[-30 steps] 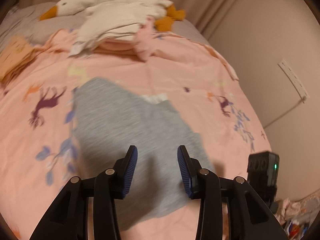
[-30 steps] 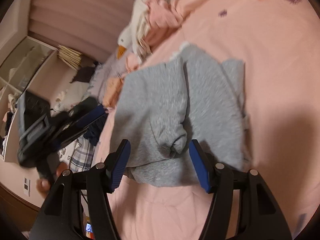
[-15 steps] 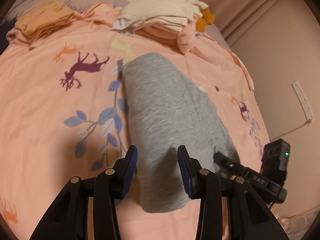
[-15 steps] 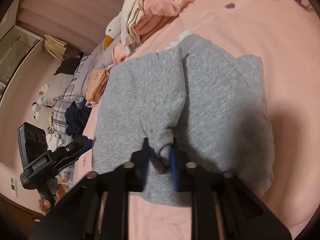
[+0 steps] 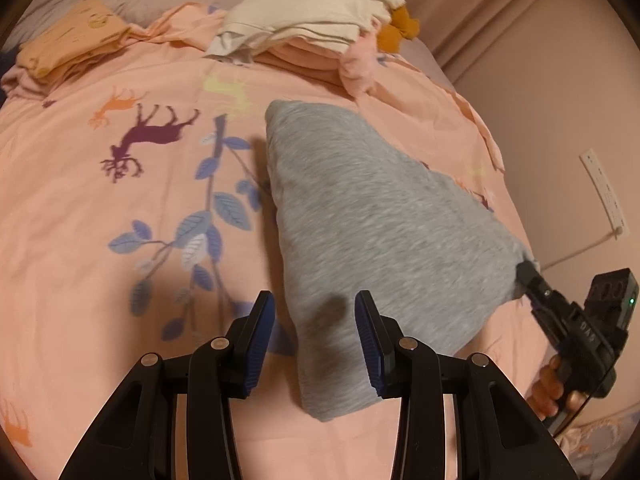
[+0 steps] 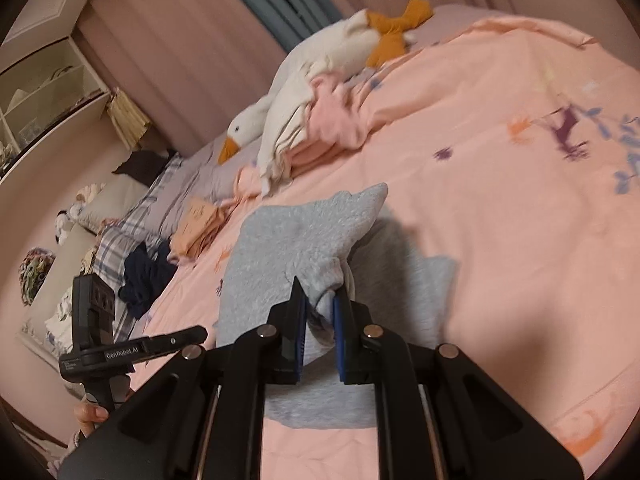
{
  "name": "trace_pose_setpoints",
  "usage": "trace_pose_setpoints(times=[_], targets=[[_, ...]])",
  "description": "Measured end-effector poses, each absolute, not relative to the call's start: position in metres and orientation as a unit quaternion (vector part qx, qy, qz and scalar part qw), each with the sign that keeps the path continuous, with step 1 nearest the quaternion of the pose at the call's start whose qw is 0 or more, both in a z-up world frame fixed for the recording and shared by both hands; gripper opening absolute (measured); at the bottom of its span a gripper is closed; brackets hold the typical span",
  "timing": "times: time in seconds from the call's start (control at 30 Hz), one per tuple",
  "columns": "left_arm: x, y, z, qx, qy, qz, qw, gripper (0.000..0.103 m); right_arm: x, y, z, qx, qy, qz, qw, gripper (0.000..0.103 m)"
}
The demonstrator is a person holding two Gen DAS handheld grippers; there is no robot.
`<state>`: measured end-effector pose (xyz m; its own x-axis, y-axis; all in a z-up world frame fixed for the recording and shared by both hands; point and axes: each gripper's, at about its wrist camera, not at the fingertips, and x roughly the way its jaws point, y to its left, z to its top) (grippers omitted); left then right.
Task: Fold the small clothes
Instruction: 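Grasp the opposite side edge of the sweatshirt with the right gripper, then fold the held side over the body with the right gripper and release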
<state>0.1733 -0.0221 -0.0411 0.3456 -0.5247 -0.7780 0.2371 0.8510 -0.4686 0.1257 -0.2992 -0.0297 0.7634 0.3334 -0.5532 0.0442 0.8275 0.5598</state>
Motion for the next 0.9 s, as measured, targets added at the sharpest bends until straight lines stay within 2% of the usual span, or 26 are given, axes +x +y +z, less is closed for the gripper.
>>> trace_pose_setpoints(times=[0.1,0.37,0.5,0.7,0.73,0.8,0.87,0.9], targets=[[0.174,-0.035,-0.043,-0.128,0.526,-0.243,0.805,0.039,0.115,-0.318,-0.034,0.292,0.333,0.066,0.894,0.013],[0.17,-0.058,-0.043,-0.098,0.526,-0.245,0.808,0.039,0.113,-0.315,-0.095,0.294,0.429,0.072,0.851,0.017],[0.17,-0.064,-0.035,-0.084,0.516,-0.248,0.815,0.039,0.108,-0.322,-0.087,0.292,0.422,0.064,0.856,0.023],[0.177,-0.082,-0.033,-0.064,0.511,-0.255,0.818,0.039,0.104,-0.323,-0.052,0.243,0.377,0.05,0.892,0.024],[0.177,-0.084,-0.034,-0.061,0.512,-0.258,0.817,0.039,0.108,-0.32,-0.052,0.235,0.383,0.051,0.892,0.025],[0.174,-0.087,-0.036,-0.049,0.509,-0.257,0.82,0.039,0.115,-0.32,-0.057,0.234,0.399,0.047,0.885,0.04],[0.17,-0.089,-0.039,-0.032,0.508,-0.261,0.82,0.039,0.115,-0.322,-0.065,0.252,0.407,0.05,0.877,0.05],[0.17,-0.09,-0.042,-0.024,0.511,-0.263,0.818,0.039,0.112,-0.323,-0.07,0.259,0.407,0.054,0.874,0.05]])
